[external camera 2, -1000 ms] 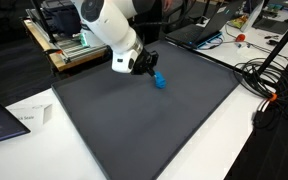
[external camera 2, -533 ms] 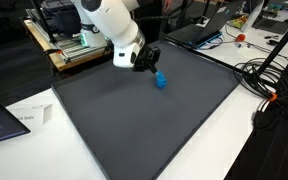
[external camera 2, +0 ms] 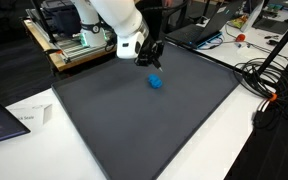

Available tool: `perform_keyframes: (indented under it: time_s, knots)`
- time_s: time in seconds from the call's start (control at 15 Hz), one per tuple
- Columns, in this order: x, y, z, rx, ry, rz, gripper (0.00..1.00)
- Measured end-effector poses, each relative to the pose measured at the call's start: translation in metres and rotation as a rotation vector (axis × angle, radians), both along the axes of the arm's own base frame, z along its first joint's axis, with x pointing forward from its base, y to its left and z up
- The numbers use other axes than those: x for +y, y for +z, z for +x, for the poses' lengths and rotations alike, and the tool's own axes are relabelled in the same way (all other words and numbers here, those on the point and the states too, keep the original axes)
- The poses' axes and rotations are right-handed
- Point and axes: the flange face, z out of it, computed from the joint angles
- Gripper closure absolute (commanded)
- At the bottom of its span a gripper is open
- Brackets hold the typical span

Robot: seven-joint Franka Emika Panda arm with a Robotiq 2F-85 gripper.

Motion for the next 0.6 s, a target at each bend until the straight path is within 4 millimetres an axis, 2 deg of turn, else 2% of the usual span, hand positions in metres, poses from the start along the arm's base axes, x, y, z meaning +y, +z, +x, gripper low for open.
perform_keyframes:
  time_s: [0.33, 0.6]
  knots:
    - [0.0021, 0.0104, 0.0057, -0.083, -0.028, -0.07, 0.97]
    - [0.0018, 0.01, 0.0064, -0.112, -0.05, -0.102, 0.97]
